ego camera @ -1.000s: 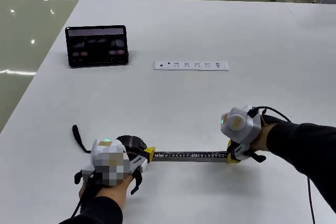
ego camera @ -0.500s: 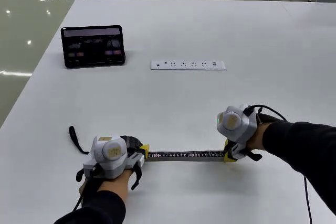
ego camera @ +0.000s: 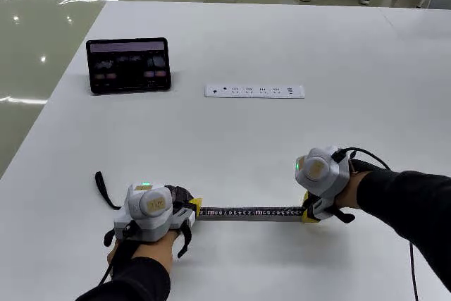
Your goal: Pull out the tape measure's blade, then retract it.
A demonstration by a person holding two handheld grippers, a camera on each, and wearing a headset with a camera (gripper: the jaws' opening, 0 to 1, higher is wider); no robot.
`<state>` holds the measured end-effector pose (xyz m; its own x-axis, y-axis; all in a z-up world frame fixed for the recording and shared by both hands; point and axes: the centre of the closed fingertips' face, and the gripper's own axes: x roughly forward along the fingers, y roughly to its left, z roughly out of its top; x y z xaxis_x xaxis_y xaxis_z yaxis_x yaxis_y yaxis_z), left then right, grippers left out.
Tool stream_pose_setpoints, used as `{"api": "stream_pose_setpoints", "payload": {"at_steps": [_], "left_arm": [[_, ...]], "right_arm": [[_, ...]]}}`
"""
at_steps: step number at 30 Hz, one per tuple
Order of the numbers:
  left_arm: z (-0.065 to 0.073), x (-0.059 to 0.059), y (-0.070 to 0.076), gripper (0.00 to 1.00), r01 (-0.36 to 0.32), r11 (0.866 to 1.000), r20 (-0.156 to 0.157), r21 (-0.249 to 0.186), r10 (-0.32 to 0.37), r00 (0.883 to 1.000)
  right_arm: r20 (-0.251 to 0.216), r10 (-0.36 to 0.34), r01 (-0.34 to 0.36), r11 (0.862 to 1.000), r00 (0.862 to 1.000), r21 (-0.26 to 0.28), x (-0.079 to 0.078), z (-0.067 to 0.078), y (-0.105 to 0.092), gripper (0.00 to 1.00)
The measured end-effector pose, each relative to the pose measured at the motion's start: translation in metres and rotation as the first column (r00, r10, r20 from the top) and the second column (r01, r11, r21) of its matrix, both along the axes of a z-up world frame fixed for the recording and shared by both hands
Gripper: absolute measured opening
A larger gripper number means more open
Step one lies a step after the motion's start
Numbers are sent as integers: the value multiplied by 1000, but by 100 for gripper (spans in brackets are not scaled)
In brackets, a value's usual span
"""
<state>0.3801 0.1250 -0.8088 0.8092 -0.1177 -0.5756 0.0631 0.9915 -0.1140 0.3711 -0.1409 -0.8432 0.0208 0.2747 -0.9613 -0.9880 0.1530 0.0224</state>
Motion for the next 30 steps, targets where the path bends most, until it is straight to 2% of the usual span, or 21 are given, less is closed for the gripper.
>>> {"api": "stream_pose_setpoints", "payload": {"at_steps": [5,12,30], "left_arm": [[0,0,0,62,1,1000,-5,-5,-1,1000],[-1,0,-1,62,6,1000,-11,-9,-6,1000],[-1,-1,-3,62,7,1000,-19,-13,-7,1000]], "right_arm": [[7,-2,1,1000,1000,1,-1,0,2,10],[18,-27,26,999,999,33,-1,0,3,10],[17,-1,1,1000,1000,27,-1,0,12,10]]}}
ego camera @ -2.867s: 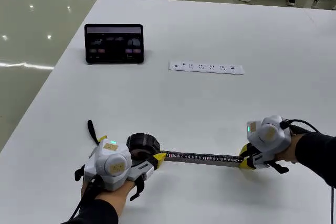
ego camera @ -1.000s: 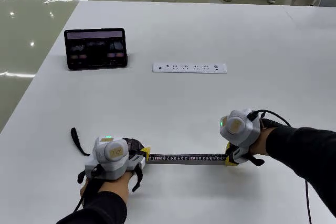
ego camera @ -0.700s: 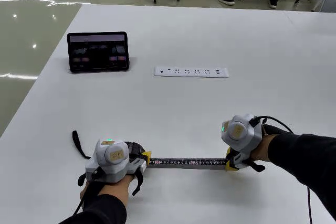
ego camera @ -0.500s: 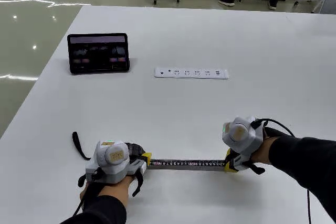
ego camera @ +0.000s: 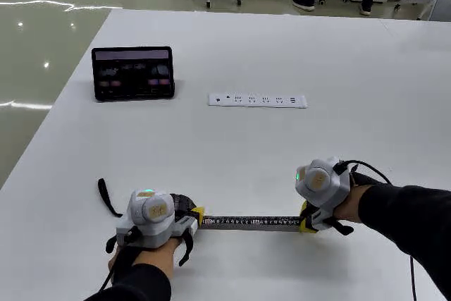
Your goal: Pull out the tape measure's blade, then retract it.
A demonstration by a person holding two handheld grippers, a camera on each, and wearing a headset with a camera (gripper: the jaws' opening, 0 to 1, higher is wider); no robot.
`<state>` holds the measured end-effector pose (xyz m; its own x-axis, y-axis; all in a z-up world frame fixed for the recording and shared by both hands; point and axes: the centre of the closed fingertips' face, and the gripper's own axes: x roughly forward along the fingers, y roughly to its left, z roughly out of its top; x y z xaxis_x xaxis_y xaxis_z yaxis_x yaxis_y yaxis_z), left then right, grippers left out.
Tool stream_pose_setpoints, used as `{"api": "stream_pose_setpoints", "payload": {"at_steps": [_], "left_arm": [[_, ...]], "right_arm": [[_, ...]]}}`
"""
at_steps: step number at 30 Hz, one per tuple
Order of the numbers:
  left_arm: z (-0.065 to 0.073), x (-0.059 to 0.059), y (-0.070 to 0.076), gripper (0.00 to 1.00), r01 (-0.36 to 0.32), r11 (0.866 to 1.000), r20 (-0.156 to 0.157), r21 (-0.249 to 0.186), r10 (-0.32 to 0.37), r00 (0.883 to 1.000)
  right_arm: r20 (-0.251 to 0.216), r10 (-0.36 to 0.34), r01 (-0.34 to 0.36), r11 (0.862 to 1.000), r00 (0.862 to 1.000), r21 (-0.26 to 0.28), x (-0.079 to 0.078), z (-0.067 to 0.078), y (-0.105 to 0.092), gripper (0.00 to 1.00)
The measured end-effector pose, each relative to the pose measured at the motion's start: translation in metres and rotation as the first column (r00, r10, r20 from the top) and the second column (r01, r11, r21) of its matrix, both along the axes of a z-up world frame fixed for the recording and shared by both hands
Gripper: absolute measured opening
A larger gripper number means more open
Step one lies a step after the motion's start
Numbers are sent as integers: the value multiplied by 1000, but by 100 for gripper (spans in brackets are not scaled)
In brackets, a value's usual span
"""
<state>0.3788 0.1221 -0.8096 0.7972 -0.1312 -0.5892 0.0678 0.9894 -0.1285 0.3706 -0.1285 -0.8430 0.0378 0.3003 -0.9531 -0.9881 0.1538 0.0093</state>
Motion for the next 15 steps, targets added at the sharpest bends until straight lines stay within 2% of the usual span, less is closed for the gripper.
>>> {"api": "stream_pose_setpoints", "payload": {"at_steps": [7,15], "left_arm": [[0,0,0,62,0,1000,-5,-4,0,1000],[-1,-1,1,62,-4,1000,-12,-19,4,1000]], "right_arm": [[12,21,-21,1000,1000,9,0,1,4,10],[1,-3,3,1000,1000,25,1,1,6,9]]}}
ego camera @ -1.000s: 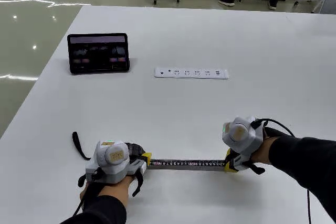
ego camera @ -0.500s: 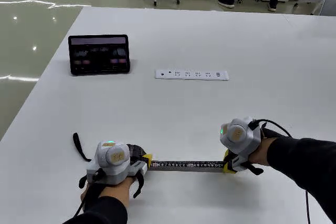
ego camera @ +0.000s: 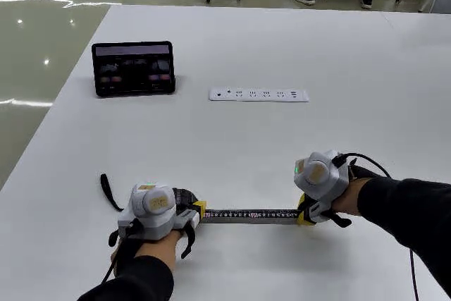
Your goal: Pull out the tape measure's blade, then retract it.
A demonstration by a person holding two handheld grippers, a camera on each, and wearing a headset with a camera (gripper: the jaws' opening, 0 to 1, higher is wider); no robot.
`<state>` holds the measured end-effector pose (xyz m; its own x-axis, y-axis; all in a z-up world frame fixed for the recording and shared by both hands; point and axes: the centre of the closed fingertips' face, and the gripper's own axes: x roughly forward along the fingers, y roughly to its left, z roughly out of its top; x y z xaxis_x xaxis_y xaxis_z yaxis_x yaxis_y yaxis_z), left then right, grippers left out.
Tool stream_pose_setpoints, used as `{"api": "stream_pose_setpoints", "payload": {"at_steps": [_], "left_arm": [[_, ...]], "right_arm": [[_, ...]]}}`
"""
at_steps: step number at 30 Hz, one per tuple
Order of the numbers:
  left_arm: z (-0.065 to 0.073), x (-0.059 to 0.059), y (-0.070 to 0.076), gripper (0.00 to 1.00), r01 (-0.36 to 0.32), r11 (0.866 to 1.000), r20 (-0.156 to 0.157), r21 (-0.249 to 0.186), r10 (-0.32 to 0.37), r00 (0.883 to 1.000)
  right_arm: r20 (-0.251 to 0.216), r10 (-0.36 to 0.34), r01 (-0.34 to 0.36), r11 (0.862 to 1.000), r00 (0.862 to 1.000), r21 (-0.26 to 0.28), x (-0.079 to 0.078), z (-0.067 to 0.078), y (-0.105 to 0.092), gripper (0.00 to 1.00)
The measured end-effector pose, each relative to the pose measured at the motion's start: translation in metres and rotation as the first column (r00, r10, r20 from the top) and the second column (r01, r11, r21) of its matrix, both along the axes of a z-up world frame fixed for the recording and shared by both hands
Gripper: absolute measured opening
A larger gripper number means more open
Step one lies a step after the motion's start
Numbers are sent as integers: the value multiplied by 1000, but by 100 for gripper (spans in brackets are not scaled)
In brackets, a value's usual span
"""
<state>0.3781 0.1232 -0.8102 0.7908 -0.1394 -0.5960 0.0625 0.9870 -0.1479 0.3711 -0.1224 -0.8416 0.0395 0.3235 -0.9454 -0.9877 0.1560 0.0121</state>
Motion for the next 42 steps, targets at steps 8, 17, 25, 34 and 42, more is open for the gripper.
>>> {"api": "stream_pose_setpoints", "payload": {"at_steps": [8,17,25,34,42], "left_arm": [[0,0,1,62,3,1000,-4,-10,-3,1000],[1,-1,1,62,8,1000,1,-18,-8,1000],[0,0,1,62,11,1000,1,-19,-11,1000],[0,-1,1,62,18,1000,1,-23,-18,1000],[0,-1,1,62,25,999,-1,-30,-25,1000]], "right_arm": [[1,-1,1,1000,1000,9,0,0,4,9],[-4,5,-5,1000,1000,6,0,-1,8,10],[-6,10,-10,1000,1000,7,1,-1,17,10],[-2,20,-20,1000,1000,5,2,-1,26,10],[1,28,-28,1000,1000,12,1,-1,32,11]]}}
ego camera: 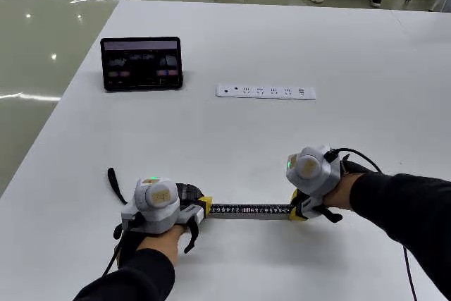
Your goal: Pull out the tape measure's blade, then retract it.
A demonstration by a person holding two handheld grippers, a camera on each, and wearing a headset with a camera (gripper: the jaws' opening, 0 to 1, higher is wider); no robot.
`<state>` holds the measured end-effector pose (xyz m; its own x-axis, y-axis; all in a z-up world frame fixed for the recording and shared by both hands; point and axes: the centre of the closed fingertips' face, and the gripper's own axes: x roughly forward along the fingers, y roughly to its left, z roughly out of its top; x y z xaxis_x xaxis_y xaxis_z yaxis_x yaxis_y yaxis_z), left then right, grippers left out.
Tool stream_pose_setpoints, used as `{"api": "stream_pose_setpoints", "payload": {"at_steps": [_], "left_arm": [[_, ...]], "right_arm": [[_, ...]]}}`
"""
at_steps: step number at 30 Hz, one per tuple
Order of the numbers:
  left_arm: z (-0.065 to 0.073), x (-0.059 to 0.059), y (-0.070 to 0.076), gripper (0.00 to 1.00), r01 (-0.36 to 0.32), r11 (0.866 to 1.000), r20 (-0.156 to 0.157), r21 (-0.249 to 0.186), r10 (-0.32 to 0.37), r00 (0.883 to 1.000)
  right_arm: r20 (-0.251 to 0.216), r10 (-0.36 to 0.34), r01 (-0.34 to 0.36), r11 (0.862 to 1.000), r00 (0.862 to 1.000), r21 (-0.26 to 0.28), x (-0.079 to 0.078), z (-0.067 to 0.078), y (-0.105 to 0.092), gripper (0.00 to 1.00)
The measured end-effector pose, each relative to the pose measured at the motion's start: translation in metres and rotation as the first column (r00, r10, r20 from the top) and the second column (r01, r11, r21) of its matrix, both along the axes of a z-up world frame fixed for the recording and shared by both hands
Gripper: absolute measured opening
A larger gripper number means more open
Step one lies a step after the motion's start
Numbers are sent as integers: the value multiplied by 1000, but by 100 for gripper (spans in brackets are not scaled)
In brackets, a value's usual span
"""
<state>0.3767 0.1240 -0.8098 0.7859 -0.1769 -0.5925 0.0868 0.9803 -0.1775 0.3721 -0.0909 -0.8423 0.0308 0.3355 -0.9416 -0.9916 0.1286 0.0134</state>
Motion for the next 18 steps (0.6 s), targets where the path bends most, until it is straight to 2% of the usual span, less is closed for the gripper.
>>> {"api": "stream_pose_setpoints", "payload": {"at_steps": [18], "left_arm": [[0,0,-1,62,8,1000,-2,-3,-8,1000]], "right_arm": [[-2,4,-4,1000,1000,25,1,0,20,10]]}}
